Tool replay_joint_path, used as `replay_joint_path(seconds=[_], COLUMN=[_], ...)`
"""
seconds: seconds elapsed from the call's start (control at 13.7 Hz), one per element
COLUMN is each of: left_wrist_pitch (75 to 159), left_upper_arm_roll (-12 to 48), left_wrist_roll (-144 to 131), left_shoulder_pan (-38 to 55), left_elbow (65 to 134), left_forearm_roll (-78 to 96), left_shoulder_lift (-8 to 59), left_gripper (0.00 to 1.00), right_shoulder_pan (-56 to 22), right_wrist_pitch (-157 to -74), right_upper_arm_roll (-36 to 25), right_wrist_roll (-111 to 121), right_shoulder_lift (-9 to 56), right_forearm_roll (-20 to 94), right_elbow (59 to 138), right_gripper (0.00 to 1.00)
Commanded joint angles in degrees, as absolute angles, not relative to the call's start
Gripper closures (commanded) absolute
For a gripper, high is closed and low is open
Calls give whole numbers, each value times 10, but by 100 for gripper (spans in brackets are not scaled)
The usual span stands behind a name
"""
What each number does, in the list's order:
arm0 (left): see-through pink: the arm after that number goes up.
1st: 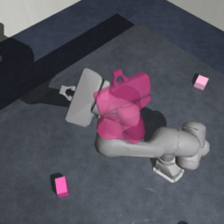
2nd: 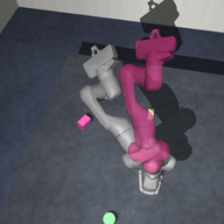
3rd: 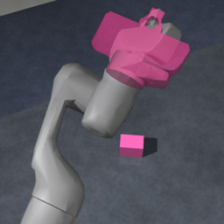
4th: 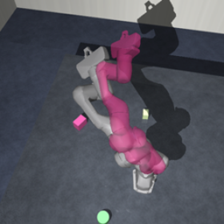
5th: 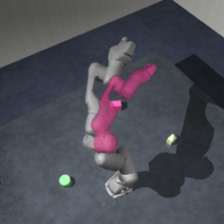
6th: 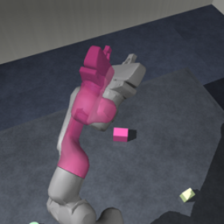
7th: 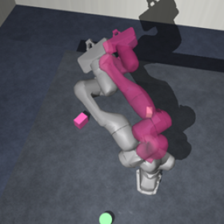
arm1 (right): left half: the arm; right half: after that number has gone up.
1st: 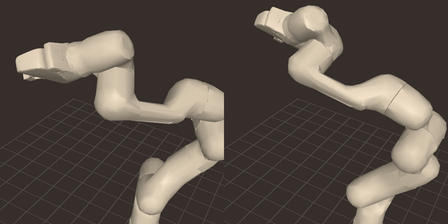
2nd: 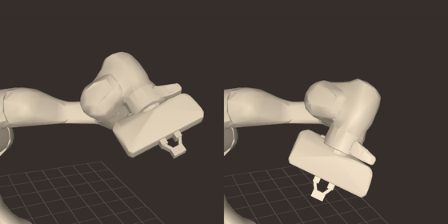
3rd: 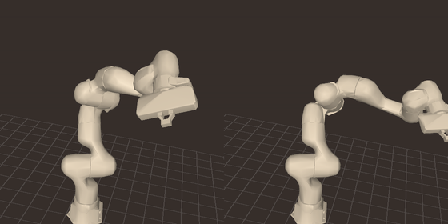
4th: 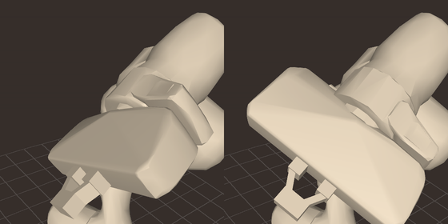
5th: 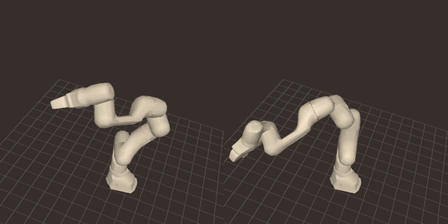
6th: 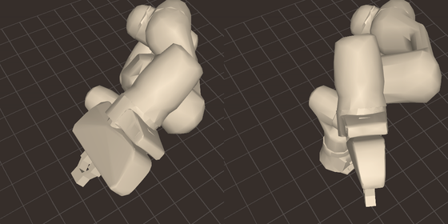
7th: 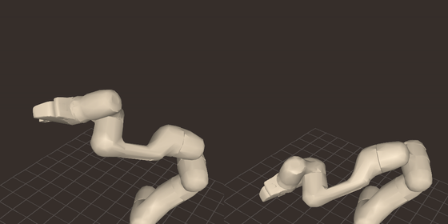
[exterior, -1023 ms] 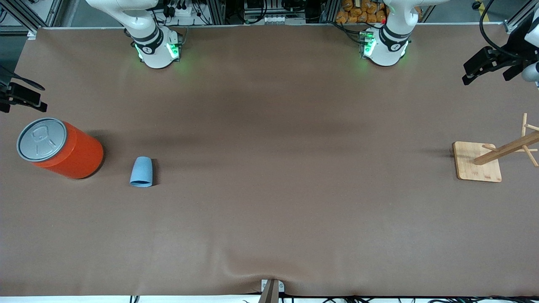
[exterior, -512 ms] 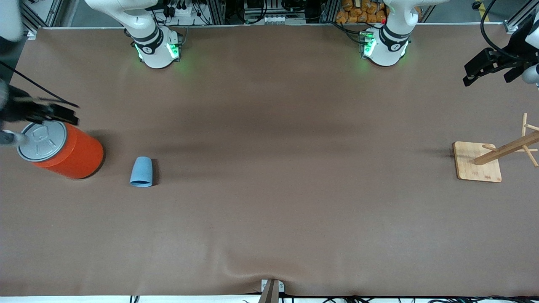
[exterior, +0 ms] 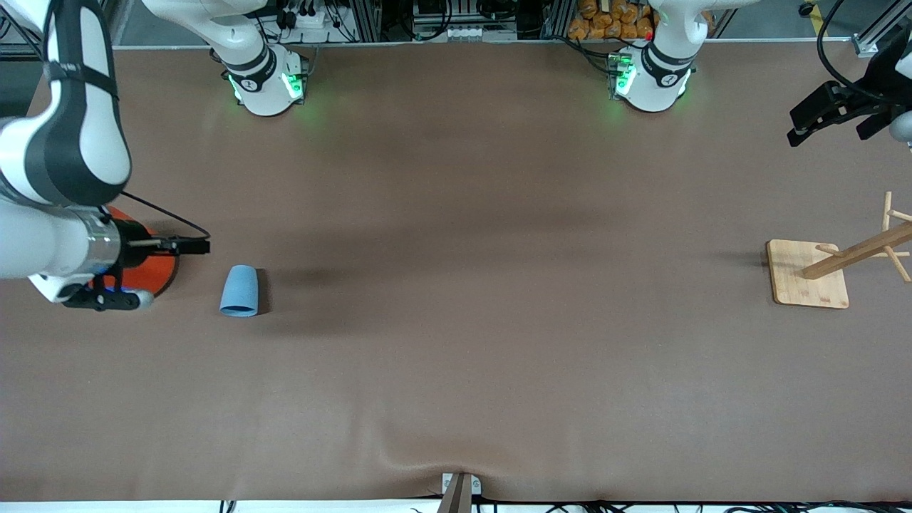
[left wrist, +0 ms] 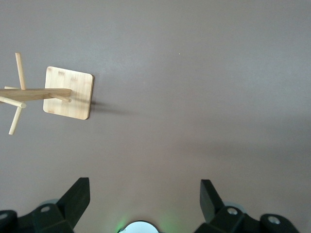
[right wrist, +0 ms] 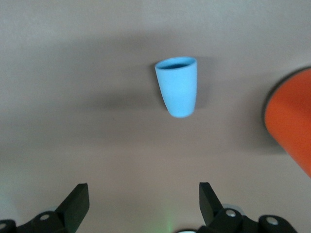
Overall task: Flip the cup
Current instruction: 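Reach the right gripper down to the light-blue cup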
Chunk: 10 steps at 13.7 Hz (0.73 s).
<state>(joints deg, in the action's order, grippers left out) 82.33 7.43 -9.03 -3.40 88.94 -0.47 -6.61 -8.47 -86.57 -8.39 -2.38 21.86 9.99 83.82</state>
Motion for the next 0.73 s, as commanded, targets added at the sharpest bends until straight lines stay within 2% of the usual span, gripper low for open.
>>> replay_joint_path(seconds=[0.0,0.66], left_wrist_pitch=[821,820], left_upper_arm_roll=[77,77], left_wrist_roll=[-76,-41], left_shoulder_pan=[-44,-59], left_elbow=[879,879], left_forearm_roll=[-5,-4], left_shoulder_lift=[-65,-67], left_gripper=[0,0], right_shoulder_pan=[-94,-88], right_wrist_pitch=[-884,-997], right_upper_arm_roll=[-84,-85], right_wrist_roll=[-29,-20], right_shoulder_lift=[255,336], right_forearm_roll=[113,107], right_elbow=[824,826], right_gripper=[0,0])
